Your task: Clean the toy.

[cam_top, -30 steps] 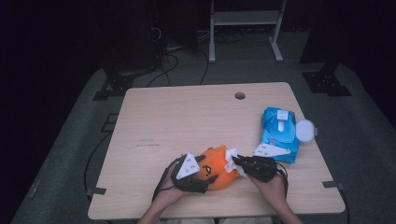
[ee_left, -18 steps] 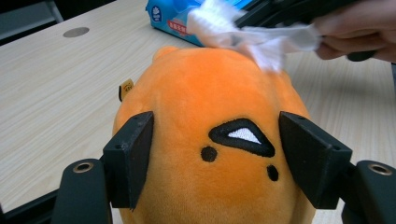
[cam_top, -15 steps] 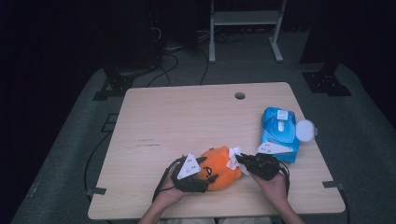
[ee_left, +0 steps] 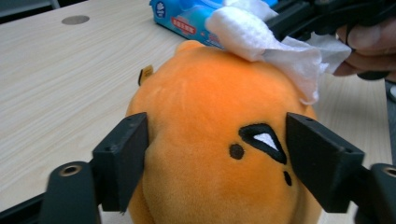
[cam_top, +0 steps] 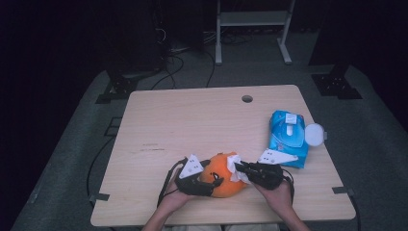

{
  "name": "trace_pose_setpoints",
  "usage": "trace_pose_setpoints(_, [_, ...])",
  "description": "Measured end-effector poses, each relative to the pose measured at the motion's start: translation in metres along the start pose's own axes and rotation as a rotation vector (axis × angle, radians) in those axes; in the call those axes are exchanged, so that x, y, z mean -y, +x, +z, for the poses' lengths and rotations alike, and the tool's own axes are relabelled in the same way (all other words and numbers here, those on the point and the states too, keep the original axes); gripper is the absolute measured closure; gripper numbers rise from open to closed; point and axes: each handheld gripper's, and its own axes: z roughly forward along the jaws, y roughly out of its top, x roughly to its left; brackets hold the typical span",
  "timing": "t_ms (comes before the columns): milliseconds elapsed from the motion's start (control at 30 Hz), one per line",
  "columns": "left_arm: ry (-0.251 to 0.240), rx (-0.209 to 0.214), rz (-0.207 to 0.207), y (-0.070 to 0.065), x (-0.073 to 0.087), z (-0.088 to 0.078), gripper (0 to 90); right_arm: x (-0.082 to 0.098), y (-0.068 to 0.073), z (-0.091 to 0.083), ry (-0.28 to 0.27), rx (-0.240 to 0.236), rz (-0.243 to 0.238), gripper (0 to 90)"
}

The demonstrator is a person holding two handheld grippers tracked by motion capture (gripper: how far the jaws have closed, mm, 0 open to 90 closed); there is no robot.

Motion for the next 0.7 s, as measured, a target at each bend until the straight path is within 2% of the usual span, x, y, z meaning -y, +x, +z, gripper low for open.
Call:
trace_pose_setpoints(67, [0.002, -0.004, 0.027, -0.003, -0.001, 0.000, 27.5, -0.002, 0.001, 0.000, 0.009, 0.013, -0.026, 84.0])
trace_pose_setpoints(100, [0.000, -0.003, 0.038, -0.004, 0.000, 0.000, 28.5, -0.001, -0.002, 0.000, 0.013, 0.022, -0.015, 84.1])
trace_pose_setpoints(167, [-0.003, -0.003, 0.060, -0.007, -0.001, 0.001, 29.1, 0.004, -0.012, -0.002, 0.022, 0.080, -0.001, 84.0])
trace_pose_setpoints(200, [0.000, -0.008, 0.075, -0.009, -0.002, 0.002, 29.2, 0.005, -0.016, -0.002, 0.033, 0.093, 0.008, 84.0])
trace_pose_setpoints(233, [0.002, -0.009, 0.084, -0.010, -0.002, 0.002, 29.2, 0.007, -0.020, -0.002, 0.033, 0.089, 0.033, 84.0])
trace_pose_setpoints(267, [0.003, -0.011, 0.095, -0.012, -0.003, 0.003, 29.2, 0.007, -0.019, -0.002, 0.030, 0.085, 0.039, 84.0])
trace_pose_setpoints(333, [0.008, -0.012, 0.118, -0.014, -0.003, 0.003, 29.0, 0.003, -0.008, -0.001, 0.015, 0.060, 0.014, 84.1])
trace_pose_setpoints(433, [0.008, -0.015, 0.129, -0.016, -0.003, 0.004, 28.8, -0.003, 0.006, 0.000, -0.010, 0.003, -0.018, 84.0])
trace_pose_setpoints(533, [0.006, -0.015, 0.131, -0.017, -0.002, 0.004, 29.4, -0.003, 0.006, 0.002, 0.007, 0.013, -0.040, 84.1])
trace_pose_setpoints(700, [0.011, -0.012, 0.119, -0.014, -0.001, 0.002, 30.1, 0.007, -0.018, -0.003, 0.020, 0.069, 0.050, 84.2])
